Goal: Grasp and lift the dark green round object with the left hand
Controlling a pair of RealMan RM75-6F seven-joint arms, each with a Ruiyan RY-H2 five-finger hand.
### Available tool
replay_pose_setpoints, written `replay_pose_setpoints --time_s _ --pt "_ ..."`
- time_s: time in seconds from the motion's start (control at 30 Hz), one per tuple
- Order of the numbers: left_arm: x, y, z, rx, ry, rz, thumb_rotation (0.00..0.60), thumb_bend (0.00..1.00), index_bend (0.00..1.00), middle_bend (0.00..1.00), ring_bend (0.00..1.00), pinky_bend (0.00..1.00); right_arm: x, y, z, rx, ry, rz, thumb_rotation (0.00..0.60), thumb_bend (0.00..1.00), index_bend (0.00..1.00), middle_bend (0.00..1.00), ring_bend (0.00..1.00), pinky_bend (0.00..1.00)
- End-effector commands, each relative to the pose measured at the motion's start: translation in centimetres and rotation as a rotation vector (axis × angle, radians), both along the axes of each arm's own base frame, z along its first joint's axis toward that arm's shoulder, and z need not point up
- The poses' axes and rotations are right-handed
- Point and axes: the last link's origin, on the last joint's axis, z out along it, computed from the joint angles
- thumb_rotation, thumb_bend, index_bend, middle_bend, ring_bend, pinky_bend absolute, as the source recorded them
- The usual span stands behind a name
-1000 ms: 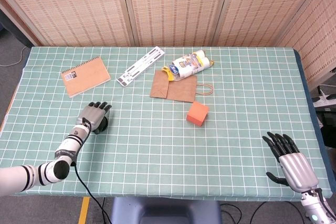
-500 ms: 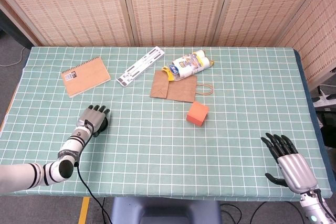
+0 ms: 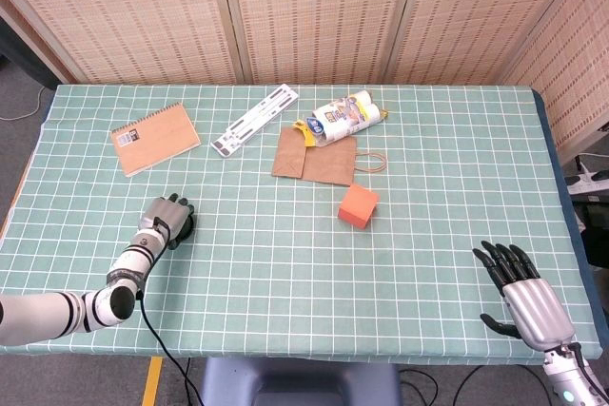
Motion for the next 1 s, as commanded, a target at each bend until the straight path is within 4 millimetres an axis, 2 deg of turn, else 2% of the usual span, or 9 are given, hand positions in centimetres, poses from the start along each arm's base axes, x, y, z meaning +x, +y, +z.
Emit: replay_pose_setpoints --time_s 0.03,0.27,0.33,0.47,0.57,0.67,0.87,0.93,1.0 --pt "0.0 0.0 0.0 0.001 -0.002 -0.001 0.600 0.40 0.22 0.11 0.07 0.25 0.0 0.0 0.0 0.000 0.000 0.001 0.600 0.08 0.00 0.00 0.00 0.00" --pt "-0.3 -0.2 -0.1 -0.003 0.001 -0.006 0.600 0.40 0.21 0.10 0.10 0.35 0.0 0.1 0.1 -0.006 -0.004 0.001 0.600 0.08 0.00 0.00 0.00 0.00" --pt "-0.4 -0.3 -0.1 -0.004 0.002 -0.011 0.600 0.40 0.21 0.12 0.14 0.41 0.0 0.1 0.2 -0.005 -0.005 0.002 0.600 0.08 0.00 0.00 0.00 0.00" --pt "-0.6 -0.5 -0.1 -0.001 -0.009 -0.018 0.600 0.40 0.21 0.19 0.28 0.62 0.0 0.1 0.2 -0.005 -0.007 0.002 0.600 0.08 0.00 0.00 0.00 0.00" --pt "-0.9 -0.6 -0.1 0.004 -0.014 -0.030 0.600 0.40 0.26 0.24 0.38 0.73 0.1 0.1 0.2 -0.007 -0.010 0.004 0.600 0.08 0.00 0.00 0.00 0.00" --pt "-1.3 -0.8 -0.1 0.005 -0.020 -0.025 0.600 0.40 0.33 0.26 0.42 0.77 0.1 0.2 0.3 -0.012 -0.014 0.006 0.600 0.08 0.00 0.00 0.00 0.00" --pt "-1.8 -0.9 0.1 0.003 -0.020 -0.017 0.600 0.41 0.41 0.27 0.43 0.77 0.2 0.3 0.4 -0.014 -0.016 0.009 0.600 0.08 0.00 0.00 0.00 0.00" --pt "-1.8 -0.9 0.1 0.005 -0.025 -0.017 0.600 0.41 0.46 0.32 0.46 0.78 0.2 0.3 0.4 -0.015 -0.018 0.009 0.600 0.08 0.00 0.00 0.00 0.00" --pt "-1.8 -0.9 0.0 0.006 -0.033 -0.020 0.600 0.43 0.53 0.42 0.52 0.83 0.2 0.3 0.4 -0.015 -0.018 0.009 0.600 0.08 0.00 0.00 0.00 0.00"
